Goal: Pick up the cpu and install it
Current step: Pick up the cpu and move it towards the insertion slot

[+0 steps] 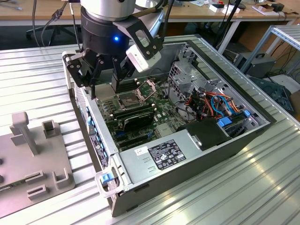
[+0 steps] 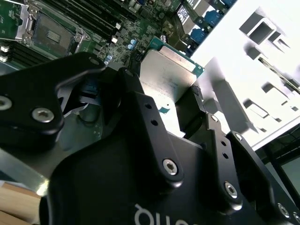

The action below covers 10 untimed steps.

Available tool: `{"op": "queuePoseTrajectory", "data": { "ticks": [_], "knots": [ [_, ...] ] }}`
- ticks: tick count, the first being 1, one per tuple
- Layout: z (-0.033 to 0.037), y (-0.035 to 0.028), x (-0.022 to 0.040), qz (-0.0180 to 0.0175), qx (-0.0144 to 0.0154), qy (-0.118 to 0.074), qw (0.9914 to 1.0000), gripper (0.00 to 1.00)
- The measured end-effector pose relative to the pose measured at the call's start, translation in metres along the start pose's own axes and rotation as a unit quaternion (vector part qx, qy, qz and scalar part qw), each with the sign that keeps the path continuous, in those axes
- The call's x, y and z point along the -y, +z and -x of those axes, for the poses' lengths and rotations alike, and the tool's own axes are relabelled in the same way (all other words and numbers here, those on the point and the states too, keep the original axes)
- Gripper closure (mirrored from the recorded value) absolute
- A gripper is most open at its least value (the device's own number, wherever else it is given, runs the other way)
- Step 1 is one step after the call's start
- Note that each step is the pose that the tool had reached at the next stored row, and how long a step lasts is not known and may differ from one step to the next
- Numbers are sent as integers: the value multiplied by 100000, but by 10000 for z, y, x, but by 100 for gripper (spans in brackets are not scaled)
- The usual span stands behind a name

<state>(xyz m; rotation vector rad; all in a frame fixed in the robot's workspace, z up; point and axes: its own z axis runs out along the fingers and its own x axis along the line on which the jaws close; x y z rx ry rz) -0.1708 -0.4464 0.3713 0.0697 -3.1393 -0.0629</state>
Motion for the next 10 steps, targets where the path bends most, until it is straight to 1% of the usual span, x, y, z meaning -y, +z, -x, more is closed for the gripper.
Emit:
{"op": "queuePoseTrajectory", "data": {
  "ticks": [10],
  "knots": [
    [14, 1, 1, 3, 3, 3, 100000, 45]
  ]
}}
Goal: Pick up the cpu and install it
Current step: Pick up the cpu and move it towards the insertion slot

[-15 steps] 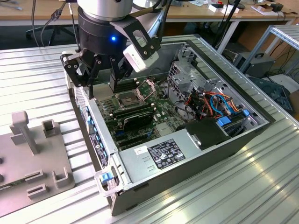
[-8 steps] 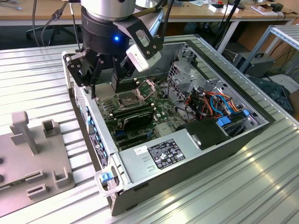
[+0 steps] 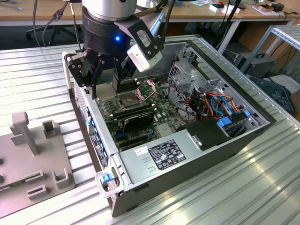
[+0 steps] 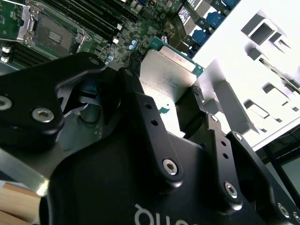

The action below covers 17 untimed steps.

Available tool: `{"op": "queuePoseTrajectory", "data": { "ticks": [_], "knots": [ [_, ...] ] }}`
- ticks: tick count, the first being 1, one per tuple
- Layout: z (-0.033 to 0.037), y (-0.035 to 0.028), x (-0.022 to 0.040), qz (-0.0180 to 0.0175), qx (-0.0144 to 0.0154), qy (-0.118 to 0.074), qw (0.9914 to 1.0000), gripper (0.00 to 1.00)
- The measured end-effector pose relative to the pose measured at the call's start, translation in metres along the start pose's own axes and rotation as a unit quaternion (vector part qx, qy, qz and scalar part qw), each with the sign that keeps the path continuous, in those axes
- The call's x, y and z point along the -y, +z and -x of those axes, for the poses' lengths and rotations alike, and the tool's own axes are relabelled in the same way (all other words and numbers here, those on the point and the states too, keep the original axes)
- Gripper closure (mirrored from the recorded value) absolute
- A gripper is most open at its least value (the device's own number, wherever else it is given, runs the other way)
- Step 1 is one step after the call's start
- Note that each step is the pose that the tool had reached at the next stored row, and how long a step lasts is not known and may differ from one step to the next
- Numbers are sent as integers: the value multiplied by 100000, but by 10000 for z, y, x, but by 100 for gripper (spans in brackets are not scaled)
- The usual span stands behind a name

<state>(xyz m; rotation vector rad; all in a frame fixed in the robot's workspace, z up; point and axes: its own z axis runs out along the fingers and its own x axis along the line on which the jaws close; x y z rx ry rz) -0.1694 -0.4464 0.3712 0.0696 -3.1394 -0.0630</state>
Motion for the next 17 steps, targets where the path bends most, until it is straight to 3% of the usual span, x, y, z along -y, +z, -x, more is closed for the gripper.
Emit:
{"op": "queuePoseTrajectory", "data": {
  "ticks": [6, 17],
  "knots": [
    [2, 0, 0, -3, -2, -3, 100000, 45],
    [94, 0, 4, 0, 0, -2, 100000, 45]
  ]
}}
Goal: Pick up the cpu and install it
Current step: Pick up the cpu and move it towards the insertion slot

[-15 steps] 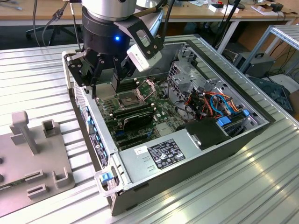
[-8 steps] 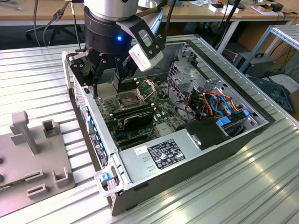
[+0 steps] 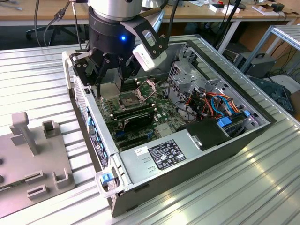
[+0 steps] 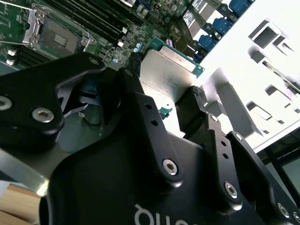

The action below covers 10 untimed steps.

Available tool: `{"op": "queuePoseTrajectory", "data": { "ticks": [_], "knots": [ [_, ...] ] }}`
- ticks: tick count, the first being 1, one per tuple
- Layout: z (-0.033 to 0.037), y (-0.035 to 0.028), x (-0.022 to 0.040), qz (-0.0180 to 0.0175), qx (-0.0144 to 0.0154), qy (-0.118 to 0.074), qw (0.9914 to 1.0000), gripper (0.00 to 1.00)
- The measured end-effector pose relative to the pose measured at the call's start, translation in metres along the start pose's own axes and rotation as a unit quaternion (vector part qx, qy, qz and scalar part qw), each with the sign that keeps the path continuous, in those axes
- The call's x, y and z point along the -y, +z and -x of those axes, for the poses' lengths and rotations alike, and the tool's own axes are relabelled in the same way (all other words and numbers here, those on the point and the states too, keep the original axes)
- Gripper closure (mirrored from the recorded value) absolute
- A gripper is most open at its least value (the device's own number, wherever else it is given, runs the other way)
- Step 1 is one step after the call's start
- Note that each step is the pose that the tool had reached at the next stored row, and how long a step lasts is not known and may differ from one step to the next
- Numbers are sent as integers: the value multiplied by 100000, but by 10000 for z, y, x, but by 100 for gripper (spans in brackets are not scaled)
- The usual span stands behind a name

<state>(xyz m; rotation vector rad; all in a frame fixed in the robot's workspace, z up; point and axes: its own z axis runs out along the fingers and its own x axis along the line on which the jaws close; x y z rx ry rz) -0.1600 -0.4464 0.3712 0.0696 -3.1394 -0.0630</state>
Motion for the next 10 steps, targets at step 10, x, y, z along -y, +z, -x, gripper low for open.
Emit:
{"op": "queuePoseTrajectory", "data": {
  "ticks": [10],
  "knots": [
    [16, 0, 1, -4, 0, 0, 100000, 45]
  ]
}}
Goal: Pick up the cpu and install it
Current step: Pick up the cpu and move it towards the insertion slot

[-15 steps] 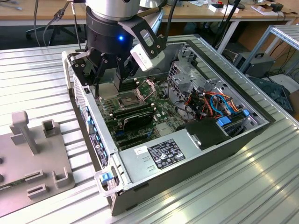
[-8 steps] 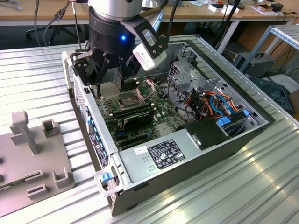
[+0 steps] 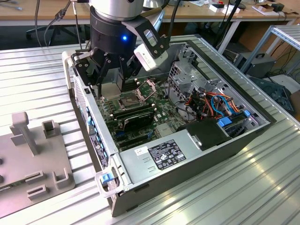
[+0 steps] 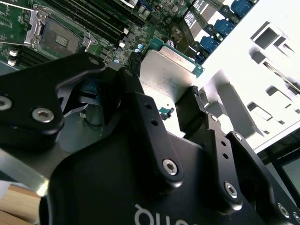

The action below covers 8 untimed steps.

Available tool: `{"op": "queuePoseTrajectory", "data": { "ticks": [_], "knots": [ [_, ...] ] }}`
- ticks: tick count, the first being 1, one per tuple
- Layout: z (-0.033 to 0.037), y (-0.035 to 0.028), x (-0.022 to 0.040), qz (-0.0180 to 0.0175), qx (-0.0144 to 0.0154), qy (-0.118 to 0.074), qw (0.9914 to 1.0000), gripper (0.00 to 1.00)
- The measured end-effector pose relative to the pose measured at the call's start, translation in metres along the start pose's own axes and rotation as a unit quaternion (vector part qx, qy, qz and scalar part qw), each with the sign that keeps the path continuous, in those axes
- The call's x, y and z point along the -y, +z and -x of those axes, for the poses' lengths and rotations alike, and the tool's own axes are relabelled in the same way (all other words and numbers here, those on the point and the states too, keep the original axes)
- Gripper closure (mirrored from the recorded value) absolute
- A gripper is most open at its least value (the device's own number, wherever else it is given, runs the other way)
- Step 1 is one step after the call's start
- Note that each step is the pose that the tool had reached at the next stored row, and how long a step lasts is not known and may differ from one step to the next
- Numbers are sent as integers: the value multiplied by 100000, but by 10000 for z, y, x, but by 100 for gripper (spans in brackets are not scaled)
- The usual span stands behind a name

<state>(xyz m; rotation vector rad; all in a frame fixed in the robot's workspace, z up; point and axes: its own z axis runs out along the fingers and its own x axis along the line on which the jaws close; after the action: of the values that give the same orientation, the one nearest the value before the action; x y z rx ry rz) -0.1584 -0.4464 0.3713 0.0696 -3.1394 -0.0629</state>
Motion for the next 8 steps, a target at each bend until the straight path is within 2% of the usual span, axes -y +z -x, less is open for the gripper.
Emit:
{"op": "queuePoseTrajectory", "data": {
  "ticks": [4, 8],
  "knots": [
    [4, 0, 0, 3, 0, -7, 100000, 45],
    [36, 0, 1, 0, 0, -3, 100000, 45]
  ]
}}
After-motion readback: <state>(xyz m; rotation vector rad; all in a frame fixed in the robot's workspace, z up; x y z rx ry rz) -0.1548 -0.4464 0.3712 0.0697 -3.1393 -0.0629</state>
